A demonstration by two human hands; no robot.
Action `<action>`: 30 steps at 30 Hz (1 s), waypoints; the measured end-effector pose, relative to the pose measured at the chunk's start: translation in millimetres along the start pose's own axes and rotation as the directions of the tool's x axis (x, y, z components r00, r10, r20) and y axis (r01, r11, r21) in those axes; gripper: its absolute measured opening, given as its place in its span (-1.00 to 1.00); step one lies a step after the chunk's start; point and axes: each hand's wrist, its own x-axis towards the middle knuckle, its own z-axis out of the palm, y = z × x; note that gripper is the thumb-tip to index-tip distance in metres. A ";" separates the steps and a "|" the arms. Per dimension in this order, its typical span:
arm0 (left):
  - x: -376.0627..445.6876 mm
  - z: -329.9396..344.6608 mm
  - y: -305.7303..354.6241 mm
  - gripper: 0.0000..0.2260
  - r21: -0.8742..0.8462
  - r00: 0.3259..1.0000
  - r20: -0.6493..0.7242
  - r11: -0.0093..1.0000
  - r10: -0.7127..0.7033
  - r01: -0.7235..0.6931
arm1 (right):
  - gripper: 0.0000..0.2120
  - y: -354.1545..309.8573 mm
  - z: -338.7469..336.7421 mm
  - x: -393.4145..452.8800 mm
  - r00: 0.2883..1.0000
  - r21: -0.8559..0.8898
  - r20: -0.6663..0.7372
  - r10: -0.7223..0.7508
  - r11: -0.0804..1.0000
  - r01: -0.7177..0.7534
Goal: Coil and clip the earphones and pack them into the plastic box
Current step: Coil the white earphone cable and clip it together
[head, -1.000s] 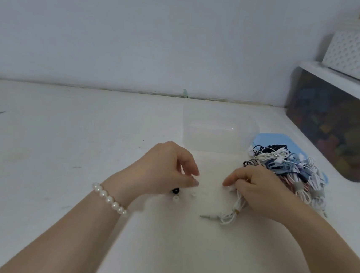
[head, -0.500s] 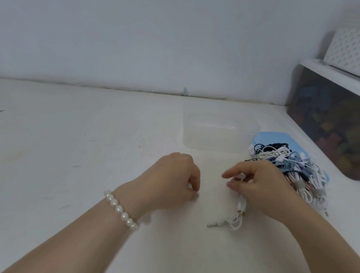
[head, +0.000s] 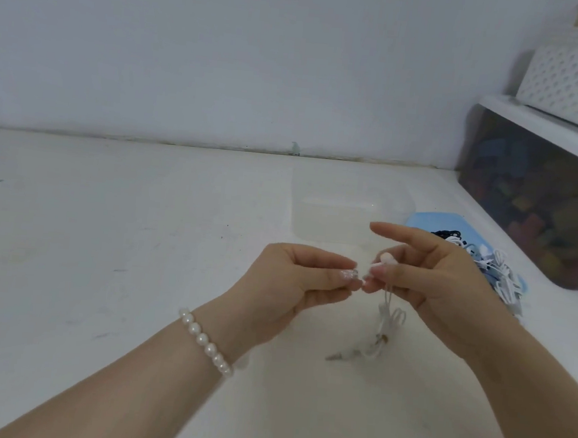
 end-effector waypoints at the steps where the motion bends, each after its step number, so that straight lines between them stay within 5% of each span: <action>1: 0.6 0.2 -0.8 -0.89 -0.060 1.000 0.011 0.998 -0.028 0.029 | -0.53 -0.8 0.4 -0.2 1.000 0.041 0.005 0.006 0.999 -0.007; 7: 0.8 -0.8 0.9 -0.91 -0.179 0.997 0.002 0.980 -0.082 0.081 | -0.56 -1.9 3.4 -2.7 0.998 0.064 -0.007 -0.055 0.996 0.055; 14: 2.2 0.0 -3.0 -0.86 -0.195 0.993 -0.025 0.975 -0.113 0.106 | -0.71 1.9 11.0 -4.4 0.980 -0.100 -0.061 -0.187 0.978 0.181; 30: 5.6 -0.3 -7.9 -0.81 -0.284 0.991 0.000 0.950 -0.137 0.131 | -0.80 7.5 14.4 -2.3 0.955 -0.169 -0.139 -0.260 0.957 0.236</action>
